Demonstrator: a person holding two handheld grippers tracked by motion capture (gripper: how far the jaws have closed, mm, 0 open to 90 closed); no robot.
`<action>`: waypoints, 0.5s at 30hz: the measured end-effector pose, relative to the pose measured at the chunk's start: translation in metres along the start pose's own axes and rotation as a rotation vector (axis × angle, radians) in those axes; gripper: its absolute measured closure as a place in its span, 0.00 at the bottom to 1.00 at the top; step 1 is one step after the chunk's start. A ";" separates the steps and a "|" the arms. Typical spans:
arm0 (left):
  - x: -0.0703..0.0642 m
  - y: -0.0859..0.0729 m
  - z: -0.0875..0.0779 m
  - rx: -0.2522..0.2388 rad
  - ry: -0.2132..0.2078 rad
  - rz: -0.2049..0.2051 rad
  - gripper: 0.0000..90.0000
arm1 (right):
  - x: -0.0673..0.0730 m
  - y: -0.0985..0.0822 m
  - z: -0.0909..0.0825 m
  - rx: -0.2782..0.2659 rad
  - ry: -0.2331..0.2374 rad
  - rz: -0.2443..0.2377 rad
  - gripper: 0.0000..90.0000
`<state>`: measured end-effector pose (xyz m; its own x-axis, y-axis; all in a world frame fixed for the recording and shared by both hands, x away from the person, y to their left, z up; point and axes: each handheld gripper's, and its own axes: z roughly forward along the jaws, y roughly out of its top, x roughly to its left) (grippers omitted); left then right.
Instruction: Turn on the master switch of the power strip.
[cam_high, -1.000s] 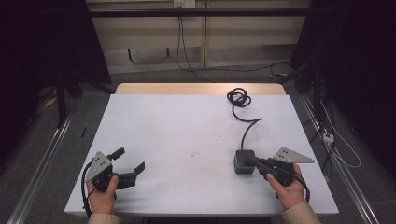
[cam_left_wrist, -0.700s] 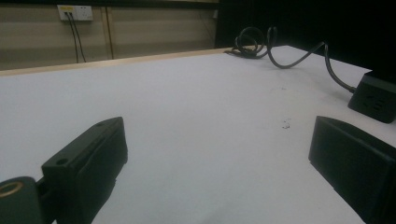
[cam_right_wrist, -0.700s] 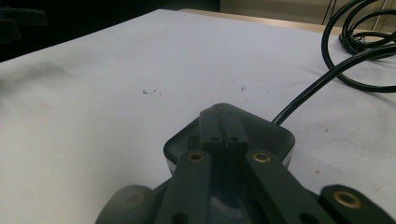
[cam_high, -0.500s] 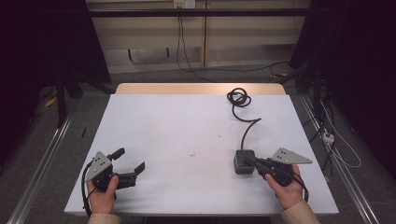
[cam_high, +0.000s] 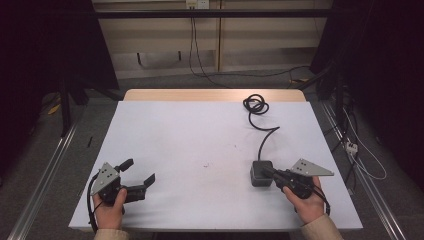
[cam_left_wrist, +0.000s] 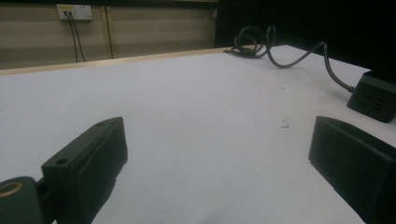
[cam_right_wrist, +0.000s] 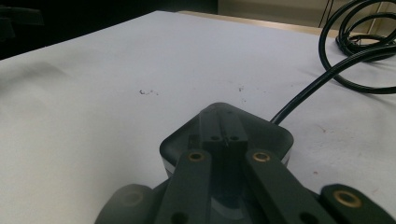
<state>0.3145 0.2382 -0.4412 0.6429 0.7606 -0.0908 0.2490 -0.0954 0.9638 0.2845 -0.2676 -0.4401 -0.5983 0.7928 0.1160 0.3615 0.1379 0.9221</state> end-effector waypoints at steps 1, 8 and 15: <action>0.000 0.000 0.000 0.000 0.000 -0.001 0.05 | 0.000 0.000 0.000 -0.001 0.000 -0.001 1.00; -0.001 0.000 0.001 0.004 -0.001 0.000 0.05 | 0.000 0.000 0.000 0.004 -0.001 0.001 1.00; -0.001 0.000 0.001 0.004 0.000 0.001 0.05 | 0.000 0.000 0.000 0.007 0.003 0.007 1.00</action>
<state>0.3142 0.2366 -0.4415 0.6433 0.7603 -0.0902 0.2517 -0.0987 0.9628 0.2850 -0.2677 -0.4401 -0.5979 0.7920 0.1237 0.3710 0.1366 0.9185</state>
